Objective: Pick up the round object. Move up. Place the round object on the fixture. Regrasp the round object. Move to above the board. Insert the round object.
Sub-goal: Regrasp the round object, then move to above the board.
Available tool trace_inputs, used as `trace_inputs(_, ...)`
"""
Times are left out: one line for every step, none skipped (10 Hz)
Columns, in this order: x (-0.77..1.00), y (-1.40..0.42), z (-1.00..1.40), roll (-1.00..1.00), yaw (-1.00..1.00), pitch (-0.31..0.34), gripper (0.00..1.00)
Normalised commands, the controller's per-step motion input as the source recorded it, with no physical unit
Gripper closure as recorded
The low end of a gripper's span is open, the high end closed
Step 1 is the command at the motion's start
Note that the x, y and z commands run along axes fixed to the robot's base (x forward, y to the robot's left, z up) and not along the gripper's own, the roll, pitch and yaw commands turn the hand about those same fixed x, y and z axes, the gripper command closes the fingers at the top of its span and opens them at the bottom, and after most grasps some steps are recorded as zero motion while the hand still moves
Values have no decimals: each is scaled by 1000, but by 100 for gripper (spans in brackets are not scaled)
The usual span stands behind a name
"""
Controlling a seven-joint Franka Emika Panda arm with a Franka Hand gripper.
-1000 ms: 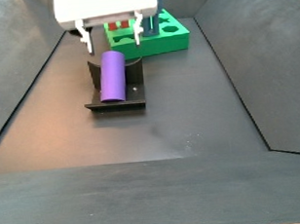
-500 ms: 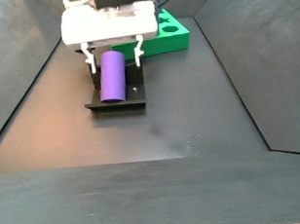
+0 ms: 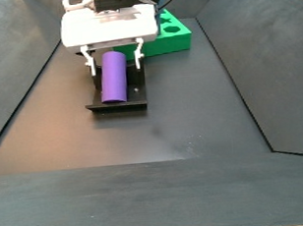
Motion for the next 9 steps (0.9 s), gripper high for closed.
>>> trace_inputs(8, -3, -168, 49, 4, 16, 0)
trace_inputs(0, 0, 0, 0, 0, 0, 100)
trace_inputs(150, -16, 1000, 325, 260, -245, 100)
trace_inputs(148, -20, 1000, 306, 233, -248, 100)
trace_inputs(141, -25, 1000, 259, 152, -251, 100)
trace_inputs(140, -22, 1000, 186, 50, -258, 100)
trace_inputs(138, -22, 1000, 157, 9, -255, 100)
trace_inputs(130, -24, 1000, 119, -70, -226, 100)
trace_inputs(126, -24, 1000, 101, -126, -196, 100)
